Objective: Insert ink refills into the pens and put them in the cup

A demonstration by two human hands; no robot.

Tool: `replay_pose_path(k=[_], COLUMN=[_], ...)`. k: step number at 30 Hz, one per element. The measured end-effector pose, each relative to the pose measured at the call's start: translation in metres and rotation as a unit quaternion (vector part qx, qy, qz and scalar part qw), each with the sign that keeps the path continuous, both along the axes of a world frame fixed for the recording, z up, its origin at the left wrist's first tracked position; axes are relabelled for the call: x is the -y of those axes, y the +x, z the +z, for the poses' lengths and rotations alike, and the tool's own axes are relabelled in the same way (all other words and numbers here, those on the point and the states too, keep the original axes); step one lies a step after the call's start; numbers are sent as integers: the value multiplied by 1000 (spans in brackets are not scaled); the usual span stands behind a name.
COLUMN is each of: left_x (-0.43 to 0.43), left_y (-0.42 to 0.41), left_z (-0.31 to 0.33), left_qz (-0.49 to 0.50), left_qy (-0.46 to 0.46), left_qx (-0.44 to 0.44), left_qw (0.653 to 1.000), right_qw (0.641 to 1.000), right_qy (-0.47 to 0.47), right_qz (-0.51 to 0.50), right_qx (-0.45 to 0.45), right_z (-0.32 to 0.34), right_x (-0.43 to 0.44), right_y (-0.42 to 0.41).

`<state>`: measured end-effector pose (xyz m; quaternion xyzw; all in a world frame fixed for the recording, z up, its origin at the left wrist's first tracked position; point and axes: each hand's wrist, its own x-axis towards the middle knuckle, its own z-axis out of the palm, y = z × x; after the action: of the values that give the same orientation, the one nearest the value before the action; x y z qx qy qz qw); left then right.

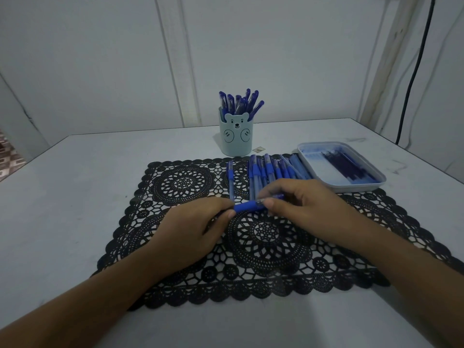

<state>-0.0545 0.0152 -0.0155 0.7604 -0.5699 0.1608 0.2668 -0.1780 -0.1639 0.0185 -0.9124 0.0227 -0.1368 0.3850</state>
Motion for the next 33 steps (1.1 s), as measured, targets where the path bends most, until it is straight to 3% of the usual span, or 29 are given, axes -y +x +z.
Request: replay_pose_path(k=[11,18,22,27,31,33], left_x=[0,8,11,9,15,27], left_y=[3,-1,-3,1,15,29], left_z=[-2,-4,-4,9,45,75], left_qz=[-38,39,40,44,100,122], left_qy=[-21,-80,-76,-46,-112,-161], left_qx=[-8,161,196,143,53,6], left_qw=[999,983,977,988,987,979], right_qw=[998,993,991,988,956,954], right_qy=[8,-59,-54,-70,-268,-286], right_qz=[27,-8,-10,-33,-99,-89], right_qx=[64,106,125,130,68,-8], right_z=[-11,-11,-11,-13,-30,-37], right_x=[-5,-11,-13,-3,24,29], right_y=[5,11,10,12,22,25])
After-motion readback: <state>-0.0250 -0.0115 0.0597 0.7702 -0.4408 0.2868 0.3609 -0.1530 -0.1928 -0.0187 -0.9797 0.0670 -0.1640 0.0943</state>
